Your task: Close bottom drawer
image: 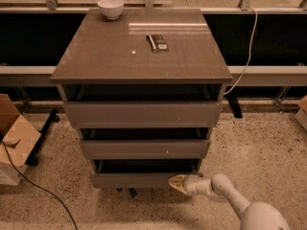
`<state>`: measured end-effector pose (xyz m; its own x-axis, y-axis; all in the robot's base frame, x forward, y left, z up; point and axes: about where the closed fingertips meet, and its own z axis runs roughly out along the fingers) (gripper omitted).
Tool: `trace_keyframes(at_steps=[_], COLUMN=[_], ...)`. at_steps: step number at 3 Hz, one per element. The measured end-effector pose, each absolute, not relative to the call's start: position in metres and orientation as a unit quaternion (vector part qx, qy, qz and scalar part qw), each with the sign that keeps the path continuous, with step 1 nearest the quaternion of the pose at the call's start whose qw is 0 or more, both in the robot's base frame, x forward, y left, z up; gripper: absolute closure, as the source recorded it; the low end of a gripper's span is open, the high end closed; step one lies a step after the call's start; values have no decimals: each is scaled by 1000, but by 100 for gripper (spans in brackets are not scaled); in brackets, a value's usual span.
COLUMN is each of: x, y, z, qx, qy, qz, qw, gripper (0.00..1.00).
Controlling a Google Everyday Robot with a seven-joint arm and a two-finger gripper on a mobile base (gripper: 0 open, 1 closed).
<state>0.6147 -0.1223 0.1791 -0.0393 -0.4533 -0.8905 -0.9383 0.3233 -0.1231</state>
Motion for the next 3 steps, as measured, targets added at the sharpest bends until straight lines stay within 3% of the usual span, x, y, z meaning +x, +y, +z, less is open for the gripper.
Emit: trace_keyframes(at_steps=[2,3], x=[613,613], y=[-116,-116], z=[178,178], qx=[-519,-519], qy=[669,669], qz=[268,268], qw=[459,459], gripper=[0,0])
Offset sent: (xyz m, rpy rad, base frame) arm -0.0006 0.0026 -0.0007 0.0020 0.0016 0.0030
